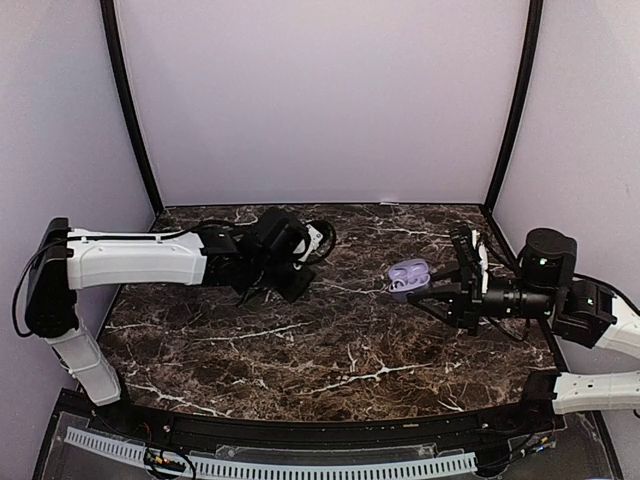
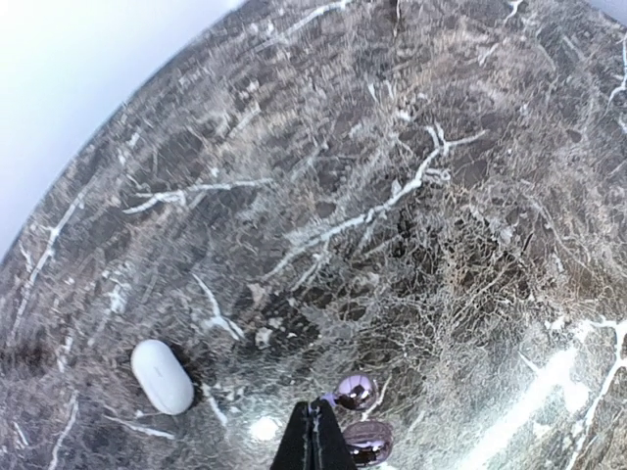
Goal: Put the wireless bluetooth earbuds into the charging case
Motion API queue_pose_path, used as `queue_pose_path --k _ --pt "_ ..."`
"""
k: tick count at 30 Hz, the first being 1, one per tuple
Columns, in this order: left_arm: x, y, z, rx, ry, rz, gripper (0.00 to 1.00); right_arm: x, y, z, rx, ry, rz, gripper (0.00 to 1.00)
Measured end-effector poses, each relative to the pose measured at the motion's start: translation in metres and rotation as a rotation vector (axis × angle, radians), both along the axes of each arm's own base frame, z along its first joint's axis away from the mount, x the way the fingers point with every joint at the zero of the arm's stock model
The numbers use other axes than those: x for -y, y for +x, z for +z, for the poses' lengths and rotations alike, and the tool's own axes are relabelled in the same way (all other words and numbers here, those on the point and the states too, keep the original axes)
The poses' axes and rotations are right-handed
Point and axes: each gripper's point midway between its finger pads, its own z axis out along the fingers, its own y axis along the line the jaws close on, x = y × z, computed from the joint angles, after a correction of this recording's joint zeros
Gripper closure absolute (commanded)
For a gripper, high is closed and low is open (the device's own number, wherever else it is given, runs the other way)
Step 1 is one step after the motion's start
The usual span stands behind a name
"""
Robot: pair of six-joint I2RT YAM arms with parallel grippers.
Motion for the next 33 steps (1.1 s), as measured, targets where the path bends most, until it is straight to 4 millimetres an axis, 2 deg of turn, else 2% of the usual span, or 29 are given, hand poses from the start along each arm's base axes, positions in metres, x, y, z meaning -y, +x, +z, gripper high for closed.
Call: queue_pose_path --k 2,5,8,12,15,19,23,27,33 --pt "-0.006 -0.004 0.023 0.062 -0.027 -0.025 1.0 -0.004 -0.003 -0.003 -0.012 -0.005 0.025 1.0" --pt "-0.006 -0.014 0.076 0.191 -0.092 -0.082 1.0 -0.008 -0.009 -0.002 -0.018 0.001 0.07 1.0" --pt "0.004 -0.04 0.136 0.325 -0.18 -0.176 1.0 -0.012 -0.017 0.001 -0.016 0.017 0.127 1.0" --pt "0.018 -0.081 0.186 0.438 -0.245 -0.3 1.0 -0.019 -0.029 0.0 -0.024 0.024 0.217 1.0" --pt "0.032 -0.11 0.205 0.51 -0.248 -0.395 1.0 -0.026 -0.04 -0.003 -0.052 0.024 0.306 1.0" --pt "0.047 -0.14 0.211 0.568 -0.228 -0.504 1.0 -0.034 -0.055 0.002 -0.086 0.044 0.426 1.0" --pt "0.049 -0.152 0.228 0.621 -0.26 -0.553 1.0 -0.035 -0.064 0.012 -0.078 0.07 0.488 1.0" --pt "0.046 -0.158 0.243 0.657 -0.283 -0.56 1.0 -0.032 -0.055 0.017 -0.04 0.074 0.423 1.0" --pt "0.051 -0.172 0.248 0.71 -0.271 -0.591 1.0 -0.031 -0.032 0.022 0.038 0.061 0.291 1.0"
